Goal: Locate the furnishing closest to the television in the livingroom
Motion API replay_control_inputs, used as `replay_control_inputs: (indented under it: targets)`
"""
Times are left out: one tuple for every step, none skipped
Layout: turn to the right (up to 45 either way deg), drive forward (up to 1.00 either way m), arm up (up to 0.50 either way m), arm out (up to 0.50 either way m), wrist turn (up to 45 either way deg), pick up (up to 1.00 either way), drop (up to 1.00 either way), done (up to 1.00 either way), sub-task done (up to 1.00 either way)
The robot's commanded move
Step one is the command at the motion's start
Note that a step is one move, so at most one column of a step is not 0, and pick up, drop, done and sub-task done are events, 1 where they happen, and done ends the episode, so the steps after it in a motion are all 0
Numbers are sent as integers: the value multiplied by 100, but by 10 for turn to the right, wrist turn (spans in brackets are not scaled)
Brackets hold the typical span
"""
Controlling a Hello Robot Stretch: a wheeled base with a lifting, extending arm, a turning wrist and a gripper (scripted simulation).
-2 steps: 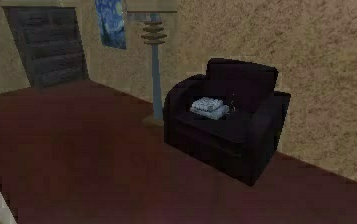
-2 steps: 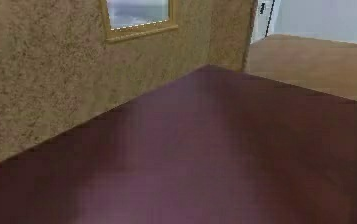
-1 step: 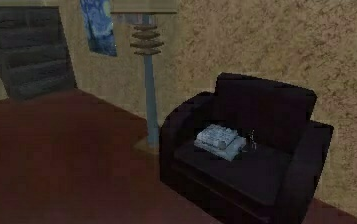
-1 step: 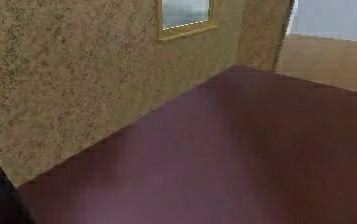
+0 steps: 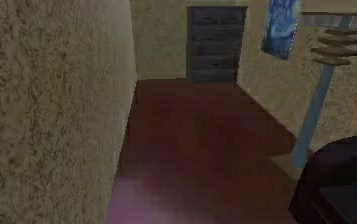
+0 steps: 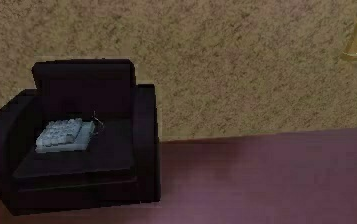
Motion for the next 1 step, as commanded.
replay_control_inputs:
  targets:
    - [0, 100, 0, 0, 0, 0, 0, 0, 0]
